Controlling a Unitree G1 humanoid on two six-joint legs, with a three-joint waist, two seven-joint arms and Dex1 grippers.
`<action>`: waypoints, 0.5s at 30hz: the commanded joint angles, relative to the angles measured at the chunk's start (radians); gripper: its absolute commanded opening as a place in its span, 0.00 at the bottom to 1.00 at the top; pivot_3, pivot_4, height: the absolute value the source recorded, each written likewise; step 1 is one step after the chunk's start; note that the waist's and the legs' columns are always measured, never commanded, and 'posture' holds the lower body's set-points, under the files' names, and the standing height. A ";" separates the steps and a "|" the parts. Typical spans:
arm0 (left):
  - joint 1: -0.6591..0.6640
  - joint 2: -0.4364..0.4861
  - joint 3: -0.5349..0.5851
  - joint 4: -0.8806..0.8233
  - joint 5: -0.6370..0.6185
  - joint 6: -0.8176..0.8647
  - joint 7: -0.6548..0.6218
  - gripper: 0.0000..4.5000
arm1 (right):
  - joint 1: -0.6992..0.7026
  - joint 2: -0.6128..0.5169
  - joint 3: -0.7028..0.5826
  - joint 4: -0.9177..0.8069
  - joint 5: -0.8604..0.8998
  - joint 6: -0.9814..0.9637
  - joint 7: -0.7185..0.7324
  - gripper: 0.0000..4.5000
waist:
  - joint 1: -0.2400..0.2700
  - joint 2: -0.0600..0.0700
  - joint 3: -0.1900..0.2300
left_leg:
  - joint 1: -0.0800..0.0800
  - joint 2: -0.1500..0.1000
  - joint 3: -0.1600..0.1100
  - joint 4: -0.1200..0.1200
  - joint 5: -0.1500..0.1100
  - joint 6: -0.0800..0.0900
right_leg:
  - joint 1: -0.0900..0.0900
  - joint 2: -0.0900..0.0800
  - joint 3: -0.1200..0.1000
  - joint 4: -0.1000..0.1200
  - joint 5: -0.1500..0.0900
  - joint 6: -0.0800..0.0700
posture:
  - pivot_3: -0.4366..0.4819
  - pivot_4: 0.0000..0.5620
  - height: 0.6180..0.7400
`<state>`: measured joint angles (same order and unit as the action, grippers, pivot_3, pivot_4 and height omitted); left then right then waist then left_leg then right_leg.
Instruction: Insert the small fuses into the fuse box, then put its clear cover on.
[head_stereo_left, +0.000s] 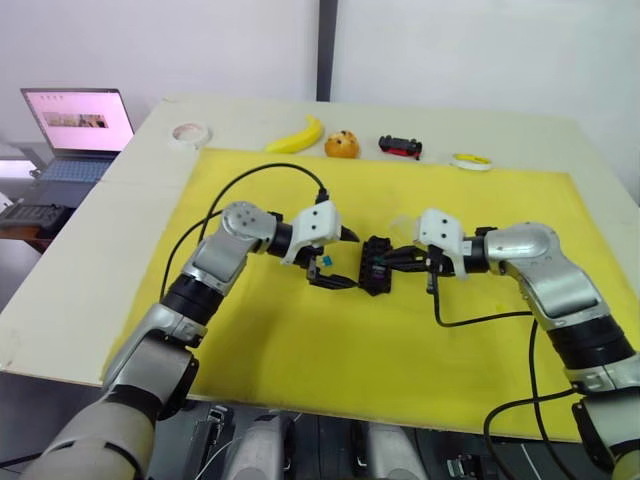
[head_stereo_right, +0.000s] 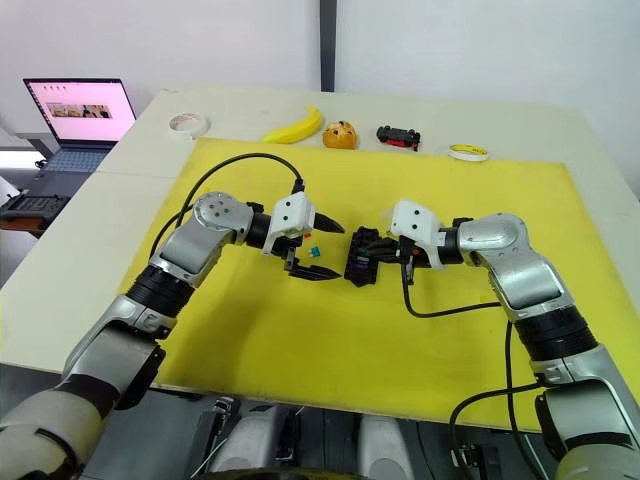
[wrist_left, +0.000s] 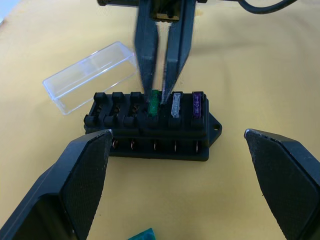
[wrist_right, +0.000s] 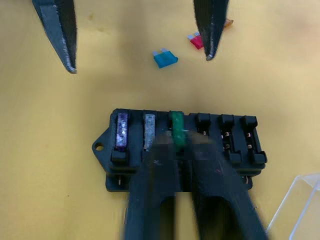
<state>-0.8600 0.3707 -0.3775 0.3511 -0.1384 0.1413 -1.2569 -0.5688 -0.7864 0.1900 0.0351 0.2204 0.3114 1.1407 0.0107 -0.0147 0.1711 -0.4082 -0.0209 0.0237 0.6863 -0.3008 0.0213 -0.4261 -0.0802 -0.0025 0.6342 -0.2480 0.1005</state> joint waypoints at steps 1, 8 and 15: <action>-0.011 0.000 0.019 -0.033 0.004 -0.008 -0.003 1.00 | -0.012 -0.019 -0.055 -0.057 0.027 0.012 0.012 0.55 | 0.000 0.000 0.000 | 0.000 0.000 0.000 0.000 0.000 0.000 | 0.000 0.000 0.000 0.000 0.000 0.000 | 0.48 0.27 1.00; -0.024 -0.022 0.014 0.005 0.022 -0.030 0.001 1.00 | -0.013 -0.035 -0.099 -0.098 0.064 0.052 0.033 0.65 | 0.001 0.000 0.000 | 0.000 0.000 0.000 0.000 0.000 0.000 | 0.000 0.000 0.000 0.000 0.000 0.000 | 0.48 0.27 1.00; -0.046 -0.061 0.007 0.059 0.042 -0.080 -0.005 1.00 | 0.048 0.024 -0.153 -0.104 0.130 0.084 -0.014 0.52 | 0.001 0.000 0.000 | 0.000 0.000 0.000 0.000 0.000 0.000 | 0.000 0.000 0.000 0.000 0.000 0.000 | 0.48 0.27 1.00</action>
<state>-0.8832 0.3164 -0.3780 0.4134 -0.1038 0.0907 -1.2589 -0.5299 -0.7732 0.0658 -0.0369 0.3230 0.3910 1.1416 0.0122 -0.0147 0.1710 -0.4082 -0.0210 0.0238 0.6865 -0.3009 0.0213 -0.4261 -0.0803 -0.0025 0.6343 -0.2480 0.1005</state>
